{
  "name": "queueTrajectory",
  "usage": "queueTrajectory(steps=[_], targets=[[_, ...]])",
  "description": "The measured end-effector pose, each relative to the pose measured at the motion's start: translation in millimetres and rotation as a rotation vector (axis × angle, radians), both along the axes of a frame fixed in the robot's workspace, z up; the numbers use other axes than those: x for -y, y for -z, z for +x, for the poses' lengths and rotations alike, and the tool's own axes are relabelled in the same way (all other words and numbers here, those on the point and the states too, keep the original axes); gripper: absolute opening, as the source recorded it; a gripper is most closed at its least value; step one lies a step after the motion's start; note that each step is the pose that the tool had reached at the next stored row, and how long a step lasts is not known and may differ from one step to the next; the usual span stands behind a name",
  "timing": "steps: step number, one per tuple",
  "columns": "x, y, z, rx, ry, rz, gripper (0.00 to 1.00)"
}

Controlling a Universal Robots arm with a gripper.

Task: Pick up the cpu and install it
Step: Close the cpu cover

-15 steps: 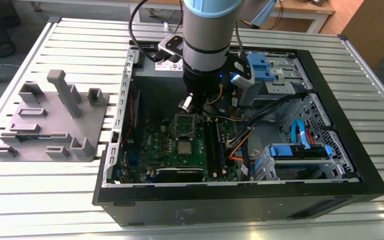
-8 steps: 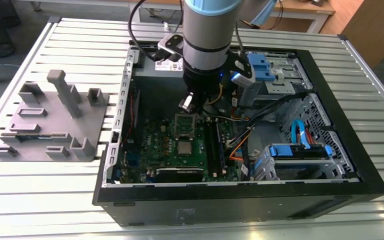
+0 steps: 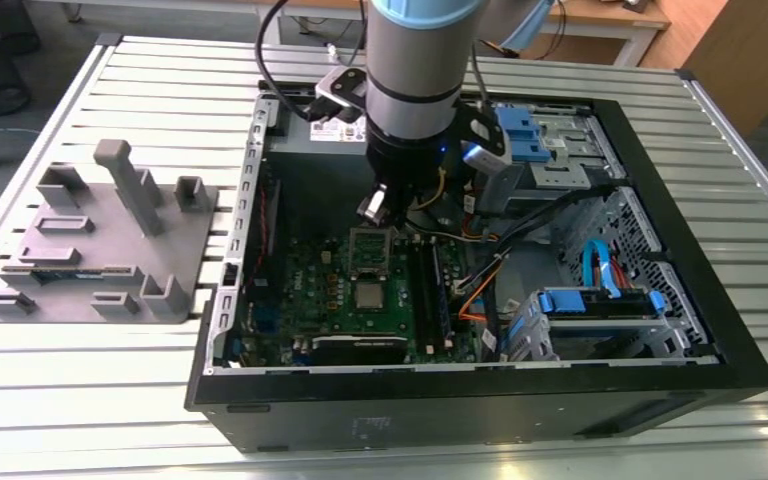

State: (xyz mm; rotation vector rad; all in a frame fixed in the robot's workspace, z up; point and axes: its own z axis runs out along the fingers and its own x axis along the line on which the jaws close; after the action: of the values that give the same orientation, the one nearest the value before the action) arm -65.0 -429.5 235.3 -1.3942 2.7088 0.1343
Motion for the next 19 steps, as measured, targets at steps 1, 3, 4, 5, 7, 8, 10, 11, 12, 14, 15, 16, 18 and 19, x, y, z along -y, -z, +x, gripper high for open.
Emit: queueTrajectory(steps=[1, 3, 4, 5, 7, 8, 10, 11, 12, 14, 15, 16, 18, 19], targets=[[0.1, -0.3, 0.0, -0.0003, 0.000, -0.0002, 0.11], [0.2, -0.8, 0.0, -0.0005, 0.000, -0.0006, 0.11], [0.3, -1.3, 0.0, -0.0007, 0.000, -0.0010, 0.11], [0.4, -1.6, 0.0, -0.0008, 0.000, -0.0011, 0.11], [0.5, -2.1, 0.1, -0.0015, 0.000, -0.0024, 0.11], [0.6, -2.2, 0.2, -0.0022, 0.000, -0.0033, 0.11], [0.9, -2.5, 0.3, -0.0037, 0.000, -0.0057, 0.11], [0.9, -2.7, 0.4, -0.0043, 0.000, -0.0066, 0.11], [1.0, -2.9, 0.4, -0.0048, 0.000, -0.0073, 0.11], [1.1, -3.3, 0.5, -0.0054, 0.000, -0.0080, 0.11], [1.1, -3.5, 0.5, -0.0055, 0.000, -0.0080, 0.11], [1.1, -3.8, 0.5, -0.0056, 0.000, -0.0080, 0.11], [1.1, -4.2, 0.5, -0.0056, 0.000, -0.0079, 0.11], [1.1, -4.4, 0.5, -0.0056, 0.000, -0.0079, 0.11]])
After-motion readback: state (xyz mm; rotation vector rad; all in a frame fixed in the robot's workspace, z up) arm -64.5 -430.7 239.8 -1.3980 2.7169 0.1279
